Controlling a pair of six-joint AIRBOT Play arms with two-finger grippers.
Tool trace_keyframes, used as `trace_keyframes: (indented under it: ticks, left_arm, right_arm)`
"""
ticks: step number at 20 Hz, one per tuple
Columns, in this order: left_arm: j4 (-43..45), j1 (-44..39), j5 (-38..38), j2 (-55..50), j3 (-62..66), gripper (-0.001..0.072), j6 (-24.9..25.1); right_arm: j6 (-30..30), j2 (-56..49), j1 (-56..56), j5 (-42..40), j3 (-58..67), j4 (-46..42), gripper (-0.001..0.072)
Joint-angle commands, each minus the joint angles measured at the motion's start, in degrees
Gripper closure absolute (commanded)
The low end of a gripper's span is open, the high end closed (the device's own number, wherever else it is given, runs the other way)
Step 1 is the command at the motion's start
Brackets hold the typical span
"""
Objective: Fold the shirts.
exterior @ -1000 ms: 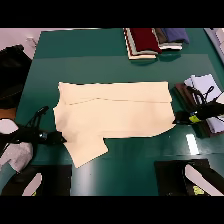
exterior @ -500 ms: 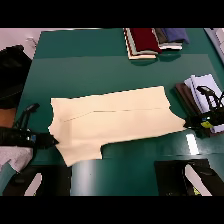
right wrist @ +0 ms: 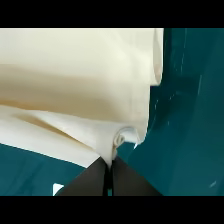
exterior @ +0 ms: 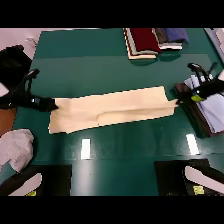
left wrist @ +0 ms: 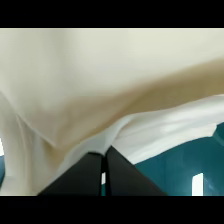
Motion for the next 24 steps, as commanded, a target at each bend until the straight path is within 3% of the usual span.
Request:
trace_keyframes:
  ticks: [1,6,7,8,9,10,12,13,14,15,16,21,24]
  left_arm:
    - [0.15,0.07,5.79,-10.86,7.06,0.0684,3.26]
    - [-0.26,0.04,11.13,-15.50,7.78,0.0682,3.63]
    - [-0.33,0.04,11.63,-15.47,7.85,0.0622,3.56]
    - [-0.68,0.07,12.00,-15.47,8.20,0.0379,2.93]
    - [-0.68,0.07,11.78,-15.47,8.98,0.0312,1.64]
    - [-0.66,0.07,10.43,-15.45,10.36,0.0309,0.94]
    - [-0.72,0.04,6.73,-15.41,12.79,0.0310,0.87]
    - [-1.14,0.04,5.25,-15.41,13.40,0.0364,0.87]
    - [-1.31,0.04,3.82,-15.41,13.53,0.0541,1.01]
    - [-1.38,0.04,2.64,-15.41,13.53,0.0680,1.03]
    - [-1.64,0.04,1.97,-15.41,13.53,0.0684,1.01]
    - [-6.69,-1.68,3.30,-15.43,13.51,0.0685,0.96]
    - [-6.69,-6.73,6.40,-15.45,13.46,0.0685,-0.76]
  right_arm:
    - [2.23,-10.36,1.86,-1.57,8.81,0.31,0.0693]
    - [2.45,-19.21,1.86,-1.73,17.00,5.35,0.0691]
    - [2.32,-20.09,1.84,-2.45,17.88,6.80,0.0675]
    - [2.19,-20.65,1.55,-3.28,18.67,8.31,0.0519]
    - [2.14,-20.98,0.98,-3.85,19.32,10.29,0.0323]
    - [0.57,-20.94,0.22,-3.67,19.45,12.48,0.0293]
    - [-1.86,-20.55,-1.75,-1.27,19.37,13.53,0.0293]
    - [-2.27,-20.55,-3.21,0.28,19.37,13.40,0.0293]
    - [-2.49,-20.57,-4.98,2.05,19.34,13.35,0.0289]
    - [-2.73,-20.55,-6.80,3.13,18.88,13.62,0.0221]
    - [-2.75,-20.55,-8.55,3.69,17.94,13.88,0.0172]
    - [-5.14,-20.59,-13.62,0.48,6.47,13.97,0.0173]
    - [-8.46,-22.51,-13.42,-2.05,2.03,20.20,0.0183]
